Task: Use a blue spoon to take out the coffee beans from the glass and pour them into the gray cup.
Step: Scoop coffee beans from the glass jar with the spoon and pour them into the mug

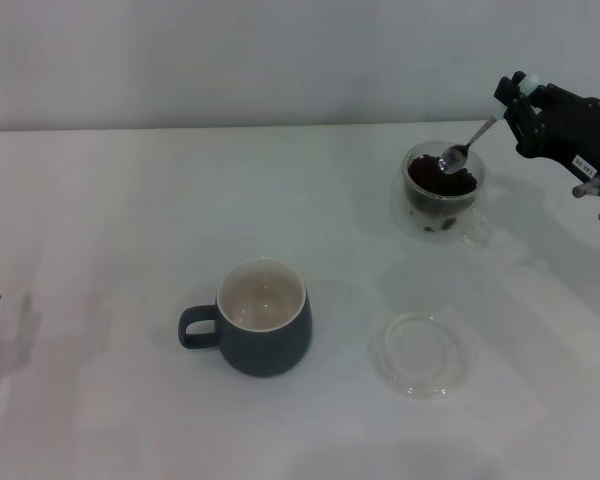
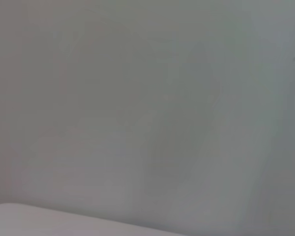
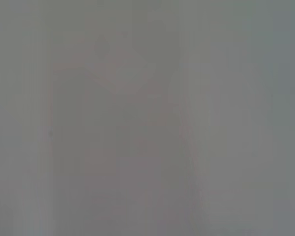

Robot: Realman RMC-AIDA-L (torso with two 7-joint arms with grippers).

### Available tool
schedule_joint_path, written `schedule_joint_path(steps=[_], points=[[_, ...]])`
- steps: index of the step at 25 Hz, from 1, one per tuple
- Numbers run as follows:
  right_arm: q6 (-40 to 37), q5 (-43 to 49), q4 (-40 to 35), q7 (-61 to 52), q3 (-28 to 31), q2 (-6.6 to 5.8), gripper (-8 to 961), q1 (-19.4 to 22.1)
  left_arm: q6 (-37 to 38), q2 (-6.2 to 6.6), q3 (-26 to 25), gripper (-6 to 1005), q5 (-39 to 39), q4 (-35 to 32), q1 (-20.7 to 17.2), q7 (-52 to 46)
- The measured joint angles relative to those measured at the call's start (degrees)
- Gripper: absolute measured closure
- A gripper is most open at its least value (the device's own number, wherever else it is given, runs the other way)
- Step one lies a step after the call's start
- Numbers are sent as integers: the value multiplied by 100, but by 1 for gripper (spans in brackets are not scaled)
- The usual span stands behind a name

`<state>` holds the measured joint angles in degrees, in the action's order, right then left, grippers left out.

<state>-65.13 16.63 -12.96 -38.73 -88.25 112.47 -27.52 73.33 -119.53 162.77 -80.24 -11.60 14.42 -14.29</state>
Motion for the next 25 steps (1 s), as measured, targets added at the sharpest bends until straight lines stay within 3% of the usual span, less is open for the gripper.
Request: schedule_joint_path(steps=[25], points=[[612, -74, -104, -234, 18, 274, 807, 106, -12, 8, -1, 212, 6, 12, 52, -4]])
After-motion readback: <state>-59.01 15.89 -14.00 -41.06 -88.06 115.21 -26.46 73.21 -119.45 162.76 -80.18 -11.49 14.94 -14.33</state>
